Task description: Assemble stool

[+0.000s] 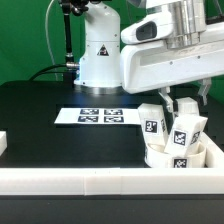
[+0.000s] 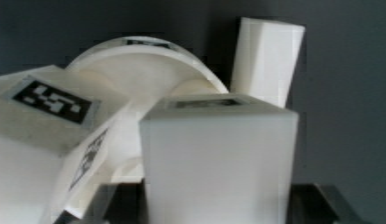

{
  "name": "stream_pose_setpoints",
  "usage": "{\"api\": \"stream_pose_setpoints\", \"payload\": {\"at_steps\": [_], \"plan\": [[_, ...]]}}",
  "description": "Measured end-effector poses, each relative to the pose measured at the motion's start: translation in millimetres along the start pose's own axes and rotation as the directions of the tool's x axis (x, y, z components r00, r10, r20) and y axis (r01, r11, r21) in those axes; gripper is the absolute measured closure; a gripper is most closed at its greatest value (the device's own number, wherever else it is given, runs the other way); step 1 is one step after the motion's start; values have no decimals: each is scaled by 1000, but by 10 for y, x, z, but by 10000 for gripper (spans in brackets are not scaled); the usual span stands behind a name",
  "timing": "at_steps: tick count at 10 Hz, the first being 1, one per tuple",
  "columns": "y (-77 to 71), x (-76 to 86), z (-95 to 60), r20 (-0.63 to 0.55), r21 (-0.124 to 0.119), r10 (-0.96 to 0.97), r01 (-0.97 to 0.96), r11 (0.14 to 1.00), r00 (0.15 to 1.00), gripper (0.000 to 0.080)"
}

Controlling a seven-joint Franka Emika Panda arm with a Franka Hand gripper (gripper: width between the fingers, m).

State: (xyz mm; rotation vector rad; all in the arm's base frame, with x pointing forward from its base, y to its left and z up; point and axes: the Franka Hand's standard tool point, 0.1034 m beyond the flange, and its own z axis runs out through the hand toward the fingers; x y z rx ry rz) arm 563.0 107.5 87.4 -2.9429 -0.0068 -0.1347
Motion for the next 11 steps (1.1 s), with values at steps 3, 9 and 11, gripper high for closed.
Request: {"api": "stream_pose_setpoints", "payload": {"at_steps": [3,9,11], "plan": [[-10,9,-4,1,18,185,-185,983,983,462],[-164,-46,32,9,-2,680,-680,733,733,462],[-162,-27,37,8,7,755,-755,655,656,462]]}}
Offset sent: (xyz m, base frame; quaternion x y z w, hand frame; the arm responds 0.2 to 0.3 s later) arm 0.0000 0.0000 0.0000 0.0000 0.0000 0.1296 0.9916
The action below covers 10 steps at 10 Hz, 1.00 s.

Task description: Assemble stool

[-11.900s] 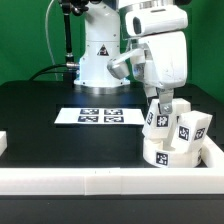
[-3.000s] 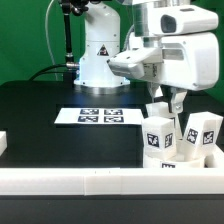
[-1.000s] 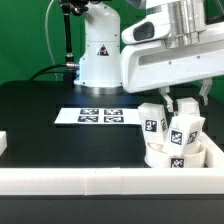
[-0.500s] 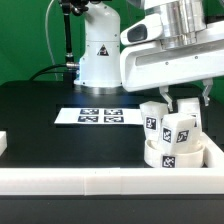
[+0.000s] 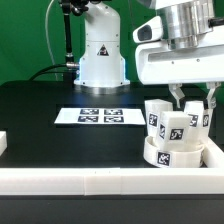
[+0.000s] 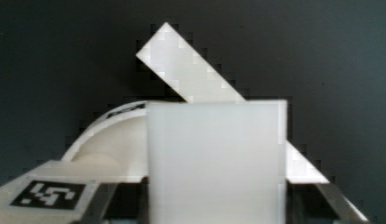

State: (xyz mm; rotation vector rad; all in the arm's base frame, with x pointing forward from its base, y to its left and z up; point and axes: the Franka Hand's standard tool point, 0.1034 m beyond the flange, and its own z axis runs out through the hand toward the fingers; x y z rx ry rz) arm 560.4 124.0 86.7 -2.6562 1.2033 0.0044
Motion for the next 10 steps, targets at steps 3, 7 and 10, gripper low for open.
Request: {"api": "stream_pose_setpoints", "payload": {"at_steps": [3,7,10], "plan": [[-23,-10,-14,14,13,187,-187,982,982,462],[-76,-114,4,24,6,445,-445,895,895,462],[-77,-118,9,54,11,549,-550,835,834,462]]}}
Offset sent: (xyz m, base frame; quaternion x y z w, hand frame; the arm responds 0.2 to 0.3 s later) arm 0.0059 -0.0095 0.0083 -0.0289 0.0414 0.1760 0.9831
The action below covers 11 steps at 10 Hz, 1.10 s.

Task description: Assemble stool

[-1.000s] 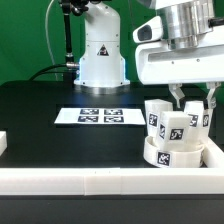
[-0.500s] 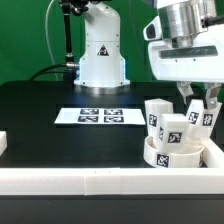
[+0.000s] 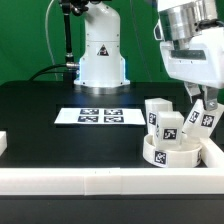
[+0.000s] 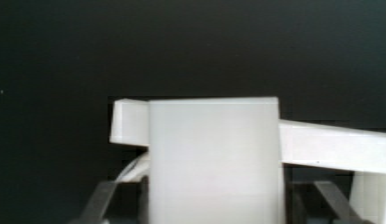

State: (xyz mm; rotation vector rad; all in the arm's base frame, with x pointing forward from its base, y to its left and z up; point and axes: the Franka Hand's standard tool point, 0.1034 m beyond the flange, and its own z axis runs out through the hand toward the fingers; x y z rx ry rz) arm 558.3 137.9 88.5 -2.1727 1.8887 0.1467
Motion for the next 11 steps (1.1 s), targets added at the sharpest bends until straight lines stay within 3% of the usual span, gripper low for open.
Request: {"api": "stream_pose_setpoints", "payload": {"at_steps": [1,2,3,7,10,11], "plan": [[1,-6,2,1,0,-12,12,1000,1000,462],[1,-5,2,1,0,-26,26,1000,1000,280],[-27,46,-23,3,7,-97,97,995,995,191],[-131,34,-182,8,31,-227,227,973,974,152],[-119,16,-159,6,29,-344,344,939,939,151],[-118,-49,-156,-8,16,-499,499,867,867,151]]}}
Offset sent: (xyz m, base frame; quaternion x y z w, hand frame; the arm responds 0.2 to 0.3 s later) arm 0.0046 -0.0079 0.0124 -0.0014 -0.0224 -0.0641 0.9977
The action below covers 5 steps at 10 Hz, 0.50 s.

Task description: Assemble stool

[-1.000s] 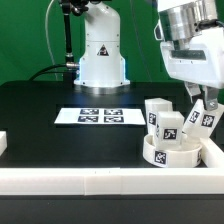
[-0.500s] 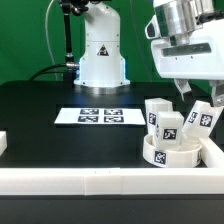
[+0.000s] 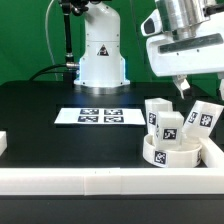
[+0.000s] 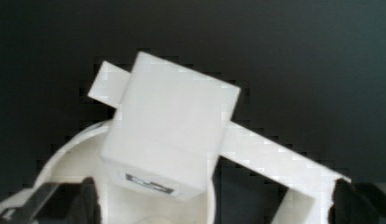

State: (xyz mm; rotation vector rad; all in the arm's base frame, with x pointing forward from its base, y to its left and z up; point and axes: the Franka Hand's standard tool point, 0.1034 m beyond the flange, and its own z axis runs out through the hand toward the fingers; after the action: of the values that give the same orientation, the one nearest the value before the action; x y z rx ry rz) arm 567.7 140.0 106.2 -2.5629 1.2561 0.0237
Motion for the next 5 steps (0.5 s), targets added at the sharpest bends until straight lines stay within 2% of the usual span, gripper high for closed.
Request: {"api": "stream_pose_setpoints", "payload": {"at_steps": [2,5], "plan": [[-93,-159,-3,-19,-30,-281,281,959,959,151],[-89,-163,5,-12,-34,-500,499,866,866,151]]}}
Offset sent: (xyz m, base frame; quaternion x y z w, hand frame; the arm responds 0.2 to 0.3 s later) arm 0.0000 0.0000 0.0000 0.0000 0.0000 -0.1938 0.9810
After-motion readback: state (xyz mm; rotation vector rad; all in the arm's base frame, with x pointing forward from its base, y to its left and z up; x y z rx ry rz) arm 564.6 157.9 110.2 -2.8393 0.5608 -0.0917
